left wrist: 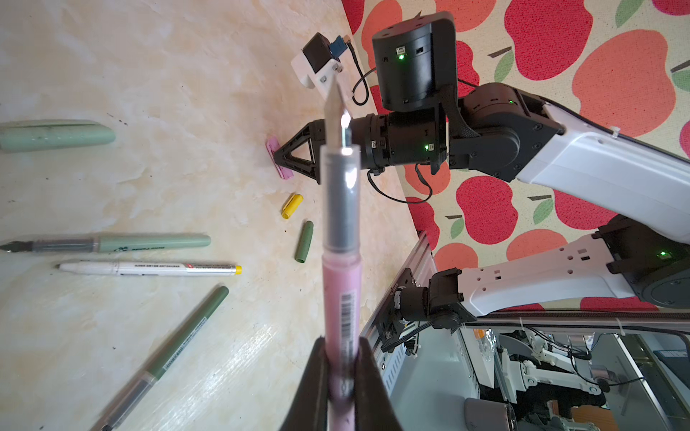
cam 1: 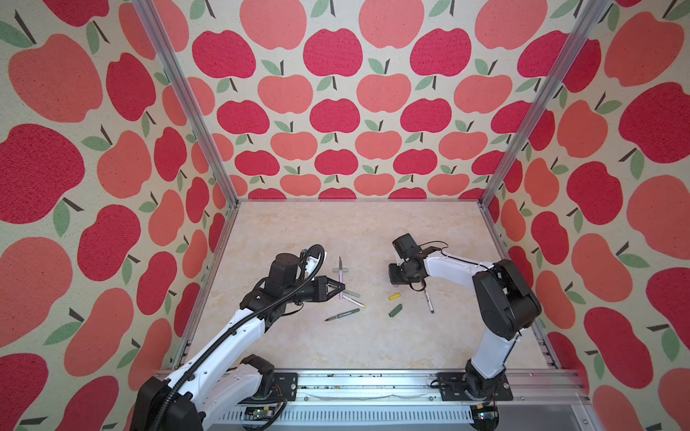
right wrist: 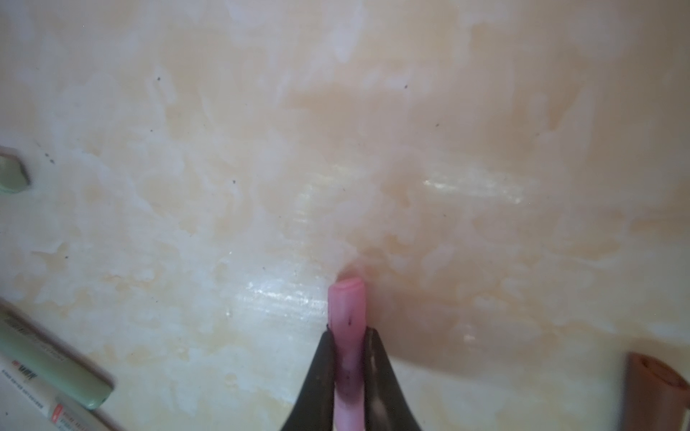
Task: Insert the pens into the pen caps
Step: 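Lift the pink cap and carry it above the pen held by the left gripper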
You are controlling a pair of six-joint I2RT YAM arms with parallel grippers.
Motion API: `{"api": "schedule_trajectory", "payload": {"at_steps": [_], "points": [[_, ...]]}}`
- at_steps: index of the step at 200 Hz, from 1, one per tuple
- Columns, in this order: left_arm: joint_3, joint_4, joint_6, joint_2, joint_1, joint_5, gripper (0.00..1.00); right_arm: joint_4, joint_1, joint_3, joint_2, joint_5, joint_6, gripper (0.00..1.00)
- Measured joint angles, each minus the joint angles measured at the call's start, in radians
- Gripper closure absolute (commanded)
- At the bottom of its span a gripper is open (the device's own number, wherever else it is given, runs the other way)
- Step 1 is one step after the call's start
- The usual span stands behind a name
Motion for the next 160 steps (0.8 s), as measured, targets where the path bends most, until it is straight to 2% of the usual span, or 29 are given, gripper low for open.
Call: {"api": "schedule_trajectory", "payload": {"at_steps": [31, 88, 131, 160], "points": [[0.001, 0.005, 0.001, 0.015, -0.013, 0.000, 1.00, -0.027, 0.000, -0.010, -0.060, -0.002, 0.010, 0.97], [0.006, 0.044, 0.003, 0.093, -0.080, -0.015, 1.00, 0.000, 0.000, -0.004, -0.279, -0.049, 0.076, 0.99], [0.010, 0.121, -0.004, 0.178, -0.140, -0.026, 1.00, 0.129, 0.003, -0.005, -0.399, -0.131, 0.184, 0.99], [0.021, 0.161, -0.012, 0.217, -0.169, -0.030, 1.00, 0.227, 0.031, -0.005, -0.426, -0.164, 0.246, 0.99]]}}
